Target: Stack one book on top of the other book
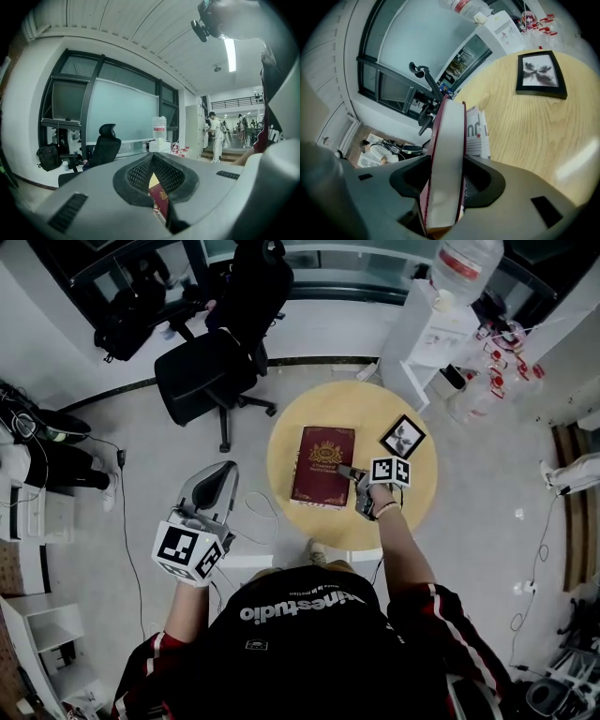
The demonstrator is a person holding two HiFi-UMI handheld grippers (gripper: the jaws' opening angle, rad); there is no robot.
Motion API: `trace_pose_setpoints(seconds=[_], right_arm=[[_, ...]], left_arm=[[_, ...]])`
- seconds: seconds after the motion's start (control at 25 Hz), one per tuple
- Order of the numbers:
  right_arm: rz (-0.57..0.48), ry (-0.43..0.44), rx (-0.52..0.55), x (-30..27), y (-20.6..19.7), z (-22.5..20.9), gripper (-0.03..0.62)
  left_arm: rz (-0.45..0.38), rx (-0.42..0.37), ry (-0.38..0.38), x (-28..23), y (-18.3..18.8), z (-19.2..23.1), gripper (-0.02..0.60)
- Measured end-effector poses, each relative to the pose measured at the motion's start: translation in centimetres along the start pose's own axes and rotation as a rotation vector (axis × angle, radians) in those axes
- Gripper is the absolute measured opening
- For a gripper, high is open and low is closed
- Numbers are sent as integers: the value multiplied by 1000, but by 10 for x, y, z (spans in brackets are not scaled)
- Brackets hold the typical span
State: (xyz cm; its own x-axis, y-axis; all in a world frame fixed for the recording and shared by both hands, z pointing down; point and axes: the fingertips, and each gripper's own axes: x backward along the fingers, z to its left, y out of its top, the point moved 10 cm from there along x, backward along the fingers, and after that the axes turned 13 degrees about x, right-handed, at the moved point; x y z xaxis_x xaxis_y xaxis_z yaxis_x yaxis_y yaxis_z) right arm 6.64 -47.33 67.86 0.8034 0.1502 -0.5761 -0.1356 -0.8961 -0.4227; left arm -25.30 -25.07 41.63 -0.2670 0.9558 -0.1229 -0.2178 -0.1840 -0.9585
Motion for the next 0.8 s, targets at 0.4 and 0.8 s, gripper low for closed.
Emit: trace_pose_setpoints(seconds=[0.4,0.8], right_arm=[[14,29,-22,-10,0,-12,239],[73,-188,203,-16,4,-6,221]], left_arm=[[17,-6,5,-8,-6,1,15],[18,-7,-6,-12,-4,10,15]])
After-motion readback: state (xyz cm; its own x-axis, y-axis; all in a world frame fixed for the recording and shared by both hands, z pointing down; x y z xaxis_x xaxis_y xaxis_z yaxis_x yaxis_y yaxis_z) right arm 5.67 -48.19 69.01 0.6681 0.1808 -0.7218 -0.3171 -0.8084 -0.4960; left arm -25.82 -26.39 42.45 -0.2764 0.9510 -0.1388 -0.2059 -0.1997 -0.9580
